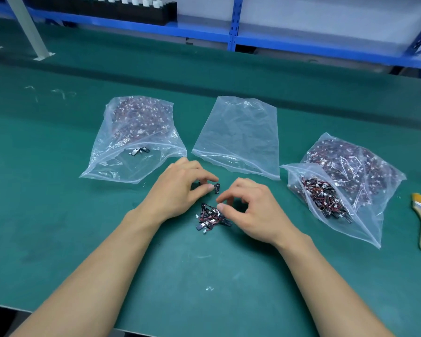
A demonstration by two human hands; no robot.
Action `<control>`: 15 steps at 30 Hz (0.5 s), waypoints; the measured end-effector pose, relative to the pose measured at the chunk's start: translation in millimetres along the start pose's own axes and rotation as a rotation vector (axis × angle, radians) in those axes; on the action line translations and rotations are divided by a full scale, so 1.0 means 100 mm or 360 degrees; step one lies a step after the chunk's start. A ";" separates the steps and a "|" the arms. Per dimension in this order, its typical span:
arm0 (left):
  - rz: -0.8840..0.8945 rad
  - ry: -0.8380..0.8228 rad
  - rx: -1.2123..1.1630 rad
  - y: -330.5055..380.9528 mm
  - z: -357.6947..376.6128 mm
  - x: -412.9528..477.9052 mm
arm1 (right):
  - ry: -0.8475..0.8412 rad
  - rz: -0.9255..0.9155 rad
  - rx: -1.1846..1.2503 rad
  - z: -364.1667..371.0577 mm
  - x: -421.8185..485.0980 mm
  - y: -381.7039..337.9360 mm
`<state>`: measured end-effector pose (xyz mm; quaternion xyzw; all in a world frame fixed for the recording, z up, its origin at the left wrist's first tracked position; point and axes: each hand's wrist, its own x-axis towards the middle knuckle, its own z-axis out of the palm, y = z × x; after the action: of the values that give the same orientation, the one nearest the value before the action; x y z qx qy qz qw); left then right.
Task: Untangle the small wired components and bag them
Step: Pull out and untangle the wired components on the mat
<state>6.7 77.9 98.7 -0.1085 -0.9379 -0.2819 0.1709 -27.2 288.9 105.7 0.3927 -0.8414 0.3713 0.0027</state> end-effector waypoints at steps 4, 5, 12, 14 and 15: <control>-0.0003 0.0000 -0.0023 0.00 -0.05 -0.05 | -0.0096 -0.0022 -0.0039 0.05 0.01 -0.01; -0.0014 0.0010 -0.0032 0.00 -0.06 -0.06 | -0.0103 -0.0017 -0.0036 0.05 0.01 -0.01; -0.0034 -0.0032 -0.0123 0.07 -0.11 -0.07 | 0.0066 0.0115 0.0212 0.00 -0.01 0.01; -0.0039 -0.0101 -0.0162 0.08 -0.12 -0.07 | 0.0152 0.0169 0.0272 -0.01 0.00 0.02; -0.0039 -0.0130 -0.0177 0.09 -0.13 -0.08 | 0.0188 0.0192 0.0291 -0.01 0.00 0.02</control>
<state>19.6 76.7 110.1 -0.1178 -0.9282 -0.3311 0.1226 -29.2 290.1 104.9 0.3175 -0.8245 0.4684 -0.0060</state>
